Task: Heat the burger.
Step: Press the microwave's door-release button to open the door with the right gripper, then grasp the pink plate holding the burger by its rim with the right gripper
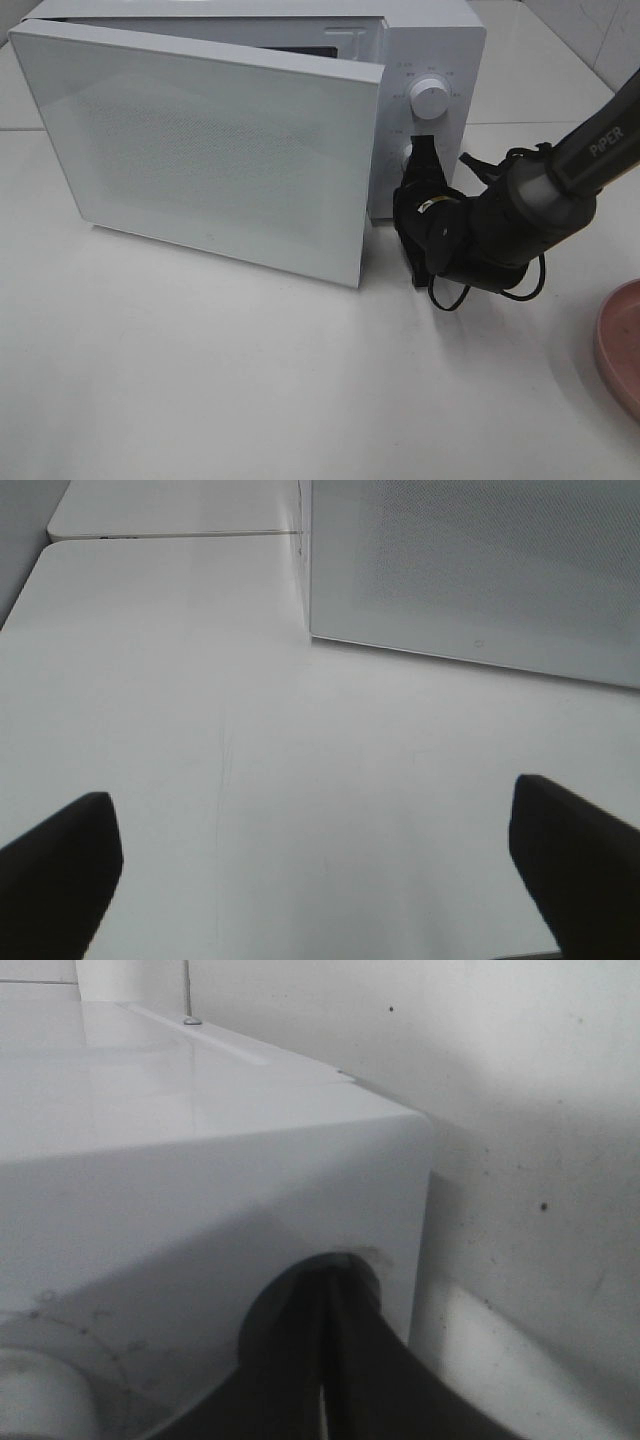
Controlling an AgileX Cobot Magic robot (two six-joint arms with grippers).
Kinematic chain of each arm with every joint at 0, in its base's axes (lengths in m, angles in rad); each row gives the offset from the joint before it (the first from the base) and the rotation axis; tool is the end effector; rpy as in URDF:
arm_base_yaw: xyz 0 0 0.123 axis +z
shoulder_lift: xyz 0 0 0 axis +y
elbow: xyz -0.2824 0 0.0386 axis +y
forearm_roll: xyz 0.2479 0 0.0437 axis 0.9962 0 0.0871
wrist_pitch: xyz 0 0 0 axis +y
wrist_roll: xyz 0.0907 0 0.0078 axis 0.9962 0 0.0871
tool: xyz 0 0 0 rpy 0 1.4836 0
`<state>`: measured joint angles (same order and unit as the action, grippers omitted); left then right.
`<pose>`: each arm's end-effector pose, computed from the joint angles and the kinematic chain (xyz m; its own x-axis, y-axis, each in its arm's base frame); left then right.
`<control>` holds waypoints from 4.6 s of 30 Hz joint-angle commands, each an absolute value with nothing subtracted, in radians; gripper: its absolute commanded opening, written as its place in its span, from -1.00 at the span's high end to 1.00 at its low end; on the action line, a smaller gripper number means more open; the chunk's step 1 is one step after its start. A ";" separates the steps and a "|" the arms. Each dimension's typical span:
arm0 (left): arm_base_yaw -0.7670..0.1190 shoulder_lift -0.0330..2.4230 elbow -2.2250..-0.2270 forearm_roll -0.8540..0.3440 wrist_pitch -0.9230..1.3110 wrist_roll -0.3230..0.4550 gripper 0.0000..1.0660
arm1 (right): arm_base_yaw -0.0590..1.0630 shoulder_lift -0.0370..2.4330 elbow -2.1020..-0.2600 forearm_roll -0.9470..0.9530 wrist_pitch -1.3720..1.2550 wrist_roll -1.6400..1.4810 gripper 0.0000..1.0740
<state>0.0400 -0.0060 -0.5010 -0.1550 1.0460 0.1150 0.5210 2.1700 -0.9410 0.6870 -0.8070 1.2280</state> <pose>-0.0053 -0.0124 0.2794 -0.4282 0.0194 -0.9035 0.0966 0.9950 -0.0244 0.3571 0.1569 0.0793 -0.0189 0.9987 -0.0471 0.3963 0.0507 0.9167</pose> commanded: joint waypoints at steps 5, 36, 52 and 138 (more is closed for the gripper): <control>0.042 -0.027 -0.497 -0.159 1.038 0.118 -0.94 | 0.500 2.176 -1.026 0.592 -0.958 1.201 0.99; 0.042 -0.027 -0.497 -0.159 1.038 0.118 -0.94 | 0.503 2.028 -0.836 0.575 -0.741 1.210 0.99; 0.042 -0.027 -0.497 -0.159 1.038 0.118 -0.94 | 0.503 1.840 -0.658 0.541 -0.589 1.077 0.99; 0.042 -0.027 -0.497 -0.159 1.038 0.118 -0.94 | 0.209 1.246 -0.808 -0.104 0.919 0.078 -0.82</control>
<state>0.0400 -0.0060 -0.5010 -0.1550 1.0460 0.1150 0.2160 1.2490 -0.7990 -0.0910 0.9180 0.0930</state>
